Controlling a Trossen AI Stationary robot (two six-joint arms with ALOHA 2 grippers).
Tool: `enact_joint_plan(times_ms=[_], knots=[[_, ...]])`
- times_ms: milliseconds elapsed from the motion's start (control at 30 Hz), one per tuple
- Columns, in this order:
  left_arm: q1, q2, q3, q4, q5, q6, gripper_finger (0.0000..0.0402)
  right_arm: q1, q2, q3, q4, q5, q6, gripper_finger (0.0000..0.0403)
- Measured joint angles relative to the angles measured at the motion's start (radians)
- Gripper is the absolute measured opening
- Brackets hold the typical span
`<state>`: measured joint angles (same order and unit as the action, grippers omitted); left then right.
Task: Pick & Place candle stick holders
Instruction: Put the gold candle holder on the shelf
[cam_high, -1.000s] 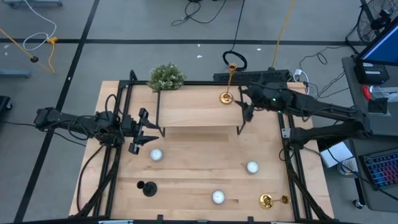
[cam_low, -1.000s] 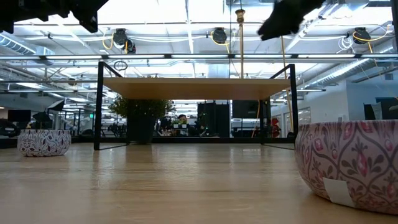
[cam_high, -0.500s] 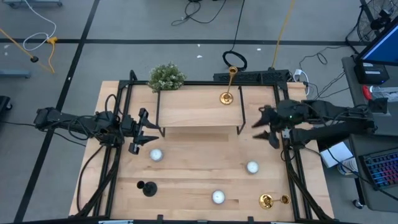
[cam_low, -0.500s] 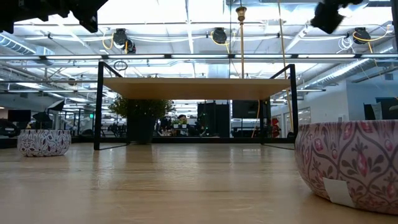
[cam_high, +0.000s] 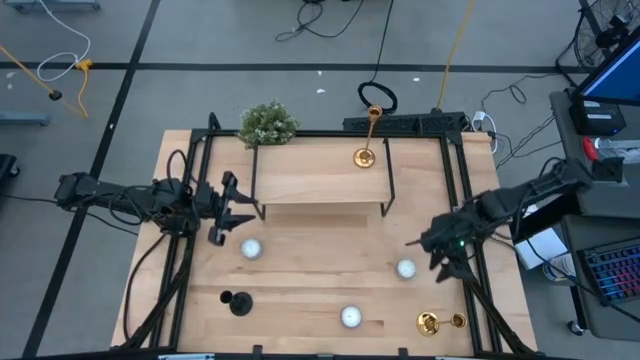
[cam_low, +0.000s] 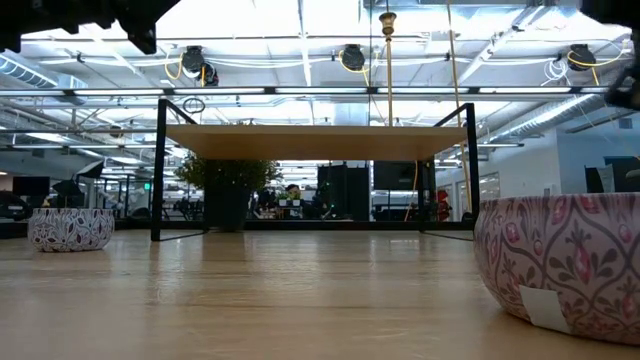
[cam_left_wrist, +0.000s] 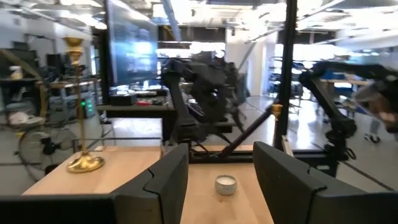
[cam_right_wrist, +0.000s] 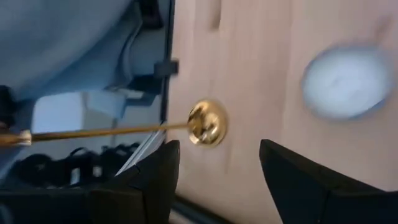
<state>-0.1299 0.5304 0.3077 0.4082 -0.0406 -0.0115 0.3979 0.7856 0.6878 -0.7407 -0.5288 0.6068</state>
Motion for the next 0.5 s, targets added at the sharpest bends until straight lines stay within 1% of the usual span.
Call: enact_joint_plan(times_ms=[133, 233, 367, 500], knots=[[0.0, 0.0, 0.0, 0.007, -0.029, -0.024, 0.0184, 0.082, 0.0, -0.096, 0.118, -0.069, 0.126, 0.0209], [0.0, 0.0, 0.0, 0.007, -0.031, -0.022, 0.0184, 0.15, 0.0, -0.165, 0.251, -0.082, 0.153, 0.0201], [0.0, 0.0, 0.0, 0.008, -0.031, -0.024, 0.0184, 0.233, 0.0, -0.233, 0.485, -0.068, 0.169, 0.0193], [0.0, 0.0, 0.0, 0.008, -0.031, -0.024, 0.0184, 0.324, 0.0, -0.286, 0.682, 0.03, 0.123, 0.018]])
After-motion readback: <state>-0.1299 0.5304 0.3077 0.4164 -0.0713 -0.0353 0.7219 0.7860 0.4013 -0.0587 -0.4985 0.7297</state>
